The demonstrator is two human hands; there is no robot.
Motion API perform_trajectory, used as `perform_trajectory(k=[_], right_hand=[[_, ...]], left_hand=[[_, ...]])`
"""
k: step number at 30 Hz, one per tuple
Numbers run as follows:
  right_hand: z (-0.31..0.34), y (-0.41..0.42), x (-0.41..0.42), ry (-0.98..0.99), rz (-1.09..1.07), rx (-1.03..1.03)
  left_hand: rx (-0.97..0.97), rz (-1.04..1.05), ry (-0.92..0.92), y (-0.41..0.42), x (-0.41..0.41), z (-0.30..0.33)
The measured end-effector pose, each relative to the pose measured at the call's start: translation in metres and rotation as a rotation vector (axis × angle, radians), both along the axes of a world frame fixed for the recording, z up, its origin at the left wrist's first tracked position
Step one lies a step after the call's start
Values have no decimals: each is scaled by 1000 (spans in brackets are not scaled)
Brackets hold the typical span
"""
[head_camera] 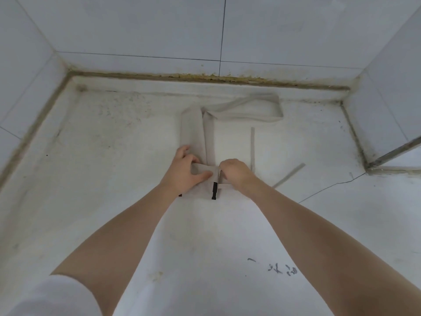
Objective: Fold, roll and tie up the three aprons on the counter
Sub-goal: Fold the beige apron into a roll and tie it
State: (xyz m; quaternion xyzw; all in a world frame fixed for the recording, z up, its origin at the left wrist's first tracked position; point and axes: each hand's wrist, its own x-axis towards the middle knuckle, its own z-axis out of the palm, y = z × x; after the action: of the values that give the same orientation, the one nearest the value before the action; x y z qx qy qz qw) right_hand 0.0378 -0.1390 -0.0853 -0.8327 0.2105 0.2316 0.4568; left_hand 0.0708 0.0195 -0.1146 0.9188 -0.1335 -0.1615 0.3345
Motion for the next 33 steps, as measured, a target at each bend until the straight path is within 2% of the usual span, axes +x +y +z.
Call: perform_trajectory(k=[2,4,7,10,14,17,21,24,26,28,30,31,33], right_hand=[[1,-2,3,38,-53,56],[-2,-2,2,23,0,73],[-7,3,4,1,-16,223],[-7,8,11,-70,84,119],[-11,13,15,-143,99,89],[-12,7,18,-135,120,-29],[-9,-15,13,-52,412,-311],[-3,-21,12,-60,530,-582],[1,-19,11,-124,608,-556],[7,-15,7,-131,757,-473],[10,-11,6,-149,950,-605],[9,-10,7,-156,1006,-689],[8,-7,11,-143,1020,-824]], left_hand=[[32,-18,9,1,3,0],[66,-60,10,0,7,3],[75,-128,97,7,21,12],[87,-207,134,14,29,18],[82,-291,41,20,32,11],[62,-325,-6,26,33,5],[170,-434,-240,25,26,-3],[202,-509,-370,23,25,-6],[250,-542,-412,23,30,-8],[263,-587,-385,22,31,-10],[253,-618,-319,23,32,-7],[258,-613,-229,25,33,-5],[296,-622,-125,25,33,-1]])
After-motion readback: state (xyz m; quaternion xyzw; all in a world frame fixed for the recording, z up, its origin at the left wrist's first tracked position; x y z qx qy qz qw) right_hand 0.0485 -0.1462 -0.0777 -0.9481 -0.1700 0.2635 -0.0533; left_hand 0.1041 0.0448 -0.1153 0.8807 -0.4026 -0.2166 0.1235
